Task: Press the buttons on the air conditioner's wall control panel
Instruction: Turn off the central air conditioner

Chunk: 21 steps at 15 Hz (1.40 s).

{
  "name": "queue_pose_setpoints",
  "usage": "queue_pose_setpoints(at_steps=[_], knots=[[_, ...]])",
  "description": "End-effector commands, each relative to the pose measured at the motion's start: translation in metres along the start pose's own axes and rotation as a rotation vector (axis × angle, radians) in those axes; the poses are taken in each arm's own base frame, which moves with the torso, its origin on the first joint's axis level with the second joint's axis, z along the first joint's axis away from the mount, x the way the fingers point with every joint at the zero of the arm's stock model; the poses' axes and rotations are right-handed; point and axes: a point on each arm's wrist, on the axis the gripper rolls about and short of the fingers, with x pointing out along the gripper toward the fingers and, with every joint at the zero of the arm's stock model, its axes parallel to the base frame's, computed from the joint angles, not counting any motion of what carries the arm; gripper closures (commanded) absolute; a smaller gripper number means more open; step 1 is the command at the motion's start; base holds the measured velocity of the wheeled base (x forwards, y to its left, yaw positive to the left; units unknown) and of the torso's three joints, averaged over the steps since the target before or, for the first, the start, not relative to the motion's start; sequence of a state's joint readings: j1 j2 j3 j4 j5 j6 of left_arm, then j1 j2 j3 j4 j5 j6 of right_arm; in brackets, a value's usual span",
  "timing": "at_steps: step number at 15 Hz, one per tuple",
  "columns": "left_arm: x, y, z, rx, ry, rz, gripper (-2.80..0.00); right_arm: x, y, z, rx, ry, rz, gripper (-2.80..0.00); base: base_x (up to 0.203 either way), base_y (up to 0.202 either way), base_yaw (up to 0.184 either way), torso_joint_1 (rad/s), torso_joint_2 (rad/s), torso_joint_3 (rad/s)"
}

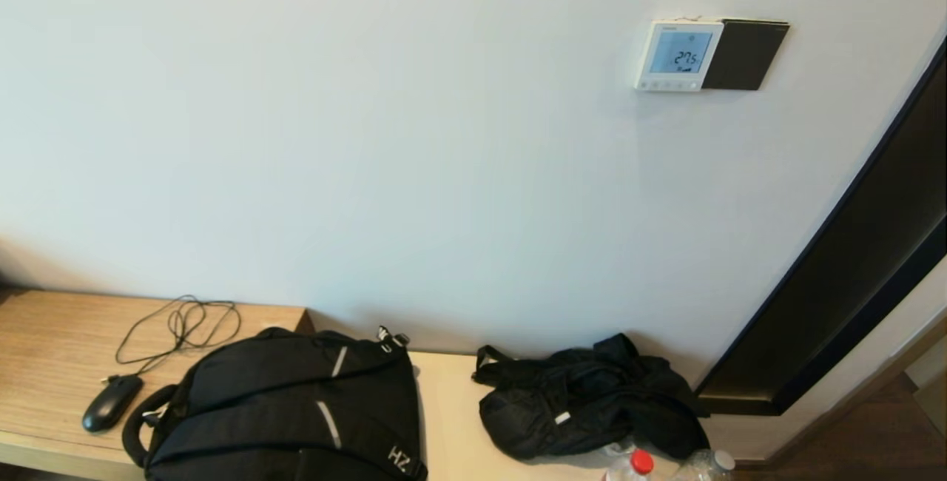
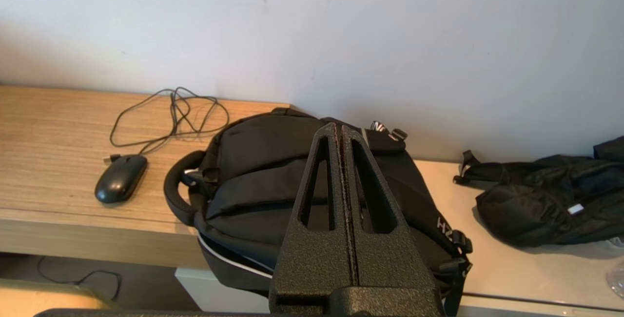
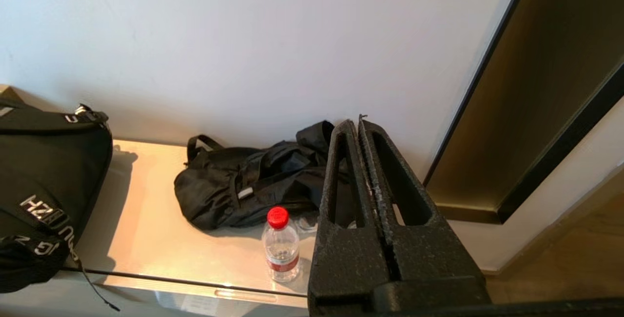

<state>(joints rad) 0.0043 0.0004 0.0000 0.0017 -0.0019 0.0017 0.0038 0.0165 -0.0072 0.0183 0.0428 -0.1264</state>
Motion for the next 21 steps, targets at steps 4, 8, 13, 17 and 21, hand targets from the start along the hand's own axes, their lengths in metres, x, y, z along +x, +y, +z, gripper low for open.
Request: queue_pose_setpoints(at_steps=[4, 8, 13, 17, 21], knots=[[0.0001, 0.0, 0.0, 0.0, 0.001, 0.001, 0.0, -0.001, 0.0001, -0.0004, -0.001, -0.02, 0.0, 0.0, 0.0, 0.0, 0.0, 0.0, 0.0, 0.0], [0.0, 0.0, 0.0, -0.002, -0.001, 0.001, 0.0, -0.0009, 0.0001, -0.0003, -0.002, -0.026, -0.001, 0.0, 0.0, 0.0, 0.0, 0.0, 0.0, 0.0], [0.0, 0.0, 0.0, 0.0, -0.001, 0.001, 0.0, -0.0008, 0.0001, -0.0003, -0.001, -0.027, -0.003, 0.0, 0.0, 0.0, 0.0, 0.0, 0.0, 0.0], [0.0, 0.0, 0.0, -0.001, -0.001, 0.001, 0.0, -0.0008, 0.0001, -0.0003, 0.003, -0.027, -0.002, 0.0, 0.0, 0.0, 0.0, 0.0, 0.0, 0.0], [0.0, 0.0, 0.0, 0.0, 0.0, 0.001, 0.0, -0.0008, 0.0, -0.0003, 0.01, -0.027, -0.004, 0.0, 0.0, 0.0, 0.0, 0.0, 0.0, 0.0]])
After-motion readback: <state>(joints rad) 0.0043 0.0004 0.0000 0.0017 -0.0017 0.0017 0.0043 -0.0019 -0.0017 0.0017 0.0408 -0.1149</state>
